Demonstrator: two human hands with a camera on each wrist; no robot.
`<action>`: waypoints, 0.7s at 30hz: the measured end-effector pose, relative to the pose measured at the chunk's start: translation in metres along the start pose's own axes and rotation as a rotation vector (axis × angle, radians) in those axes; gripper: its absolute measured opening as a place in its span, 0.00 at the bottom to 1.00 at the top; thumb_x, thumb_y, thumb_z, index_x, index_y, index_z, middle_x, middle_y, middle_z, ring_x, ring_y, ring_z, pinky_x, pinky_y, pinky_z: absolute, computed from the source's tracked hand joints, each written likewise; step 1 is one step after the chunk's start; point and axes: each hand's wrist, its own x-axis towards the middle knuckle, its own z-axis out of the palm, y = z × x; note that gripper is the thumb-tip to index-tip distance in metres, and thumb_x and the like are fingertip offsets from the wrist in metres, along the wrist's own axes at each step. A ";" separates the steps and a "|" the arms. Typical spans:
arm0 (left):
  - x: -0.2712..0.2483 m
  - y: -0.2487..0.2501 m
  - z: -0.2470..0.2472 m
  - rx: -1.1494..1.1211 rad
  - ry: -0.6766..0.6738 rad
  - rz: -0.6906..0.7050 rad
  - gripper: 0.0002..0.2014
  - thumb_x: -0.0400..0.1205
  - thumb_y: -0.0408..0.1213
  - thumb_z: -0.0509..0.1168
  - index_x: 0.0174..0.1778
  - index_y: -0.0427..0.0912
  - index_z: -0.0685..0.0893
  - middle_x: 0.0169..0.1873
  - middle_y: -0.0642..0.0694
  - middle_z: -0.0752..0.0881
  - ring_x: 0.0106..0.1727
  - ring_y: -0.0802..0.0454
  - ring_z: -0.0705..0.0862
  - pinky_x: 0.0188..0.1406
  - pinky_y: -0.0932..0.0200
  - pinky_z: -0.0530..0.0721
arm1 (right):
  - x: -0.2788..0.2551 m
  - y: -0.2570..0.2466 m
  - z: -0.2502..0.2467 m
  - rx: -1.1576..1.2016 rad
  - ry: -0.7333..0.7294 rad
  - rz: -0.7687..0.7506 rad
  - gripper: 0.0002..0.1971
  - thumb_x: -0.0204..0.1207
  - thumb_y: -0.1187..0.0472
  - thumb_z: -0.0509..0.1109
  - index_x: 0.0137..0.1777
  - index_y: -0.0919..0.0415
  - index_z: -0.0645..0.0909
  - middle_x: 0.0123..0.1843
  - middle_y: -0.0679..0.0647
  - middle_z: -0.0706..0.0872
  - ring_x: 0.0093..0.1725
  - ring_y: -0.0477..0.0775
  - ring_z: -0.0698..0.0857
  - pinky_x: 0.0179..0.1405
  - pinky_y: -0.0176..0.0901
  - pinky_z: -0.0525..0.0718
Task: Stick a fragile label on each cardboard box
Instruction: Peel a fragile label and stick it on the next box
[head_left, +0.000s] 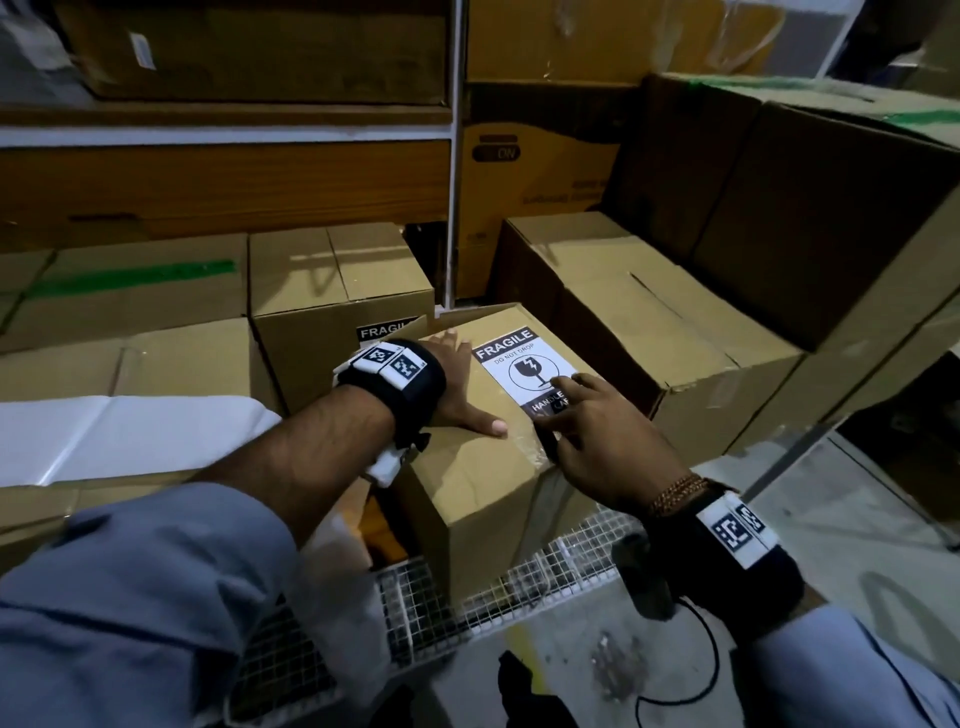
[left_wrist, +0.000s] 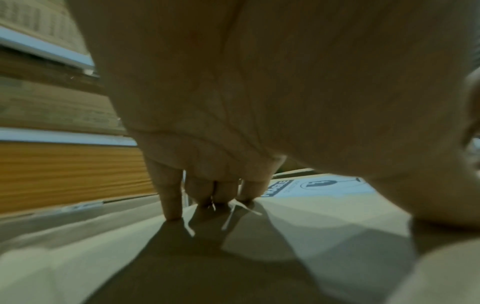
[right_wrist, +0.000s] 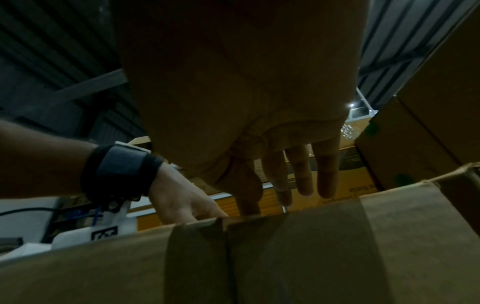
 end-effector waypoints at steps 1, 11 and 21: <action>-0.003 -0.001 -0.003 -0.003 0.011 -0.005 0.73 0.60 0.89 0.61 0.91 0.40 0.49 0.90 0.37 0.53 0.88 0.38 0.61 0.83 0.42 0.67 | 0.001 0.000 -0.002 0.046 0.003 0.004 0.24 0.78 0.50 0.60 0.71 0.42 0.88 0.85 0.59 0.74 0.86 0.59 0.66 0.78 0.61 0.78; -0.039 -0.058 0.001 -0.339 0.245 -0.233 0.45 0.74 0.74 0.69 0.82 0.50 0.74 0.73 0.42 0.83 0.70 0.39 0.81 0.71 0.43 0.79 | 0.019 0.018 0.005 0.019 -0.040 0.183 0.37 0.86 0.35 0.59 0.90 0.54 0.61 0.87 0.58 0.67 0.85 0.61 0.66 0.81 0.64 0.68; -0.023 -0.072 0.036 -0.707 0.256 -0.368 0.45 0.69 0.66 0.80 0.76 0.43 0.76 0.72 0.42 0.84 0.68 0.40 0.83 0.67 0.44 0.84 | 0.054 0.029 -0.006 0.106 -0.130 0.239 0.53 0.73 0.21 0.63 0.91 0.51 0.55 0.84 0.61 0.71 0.79 0.71 0.73 0.77 0.69 0.74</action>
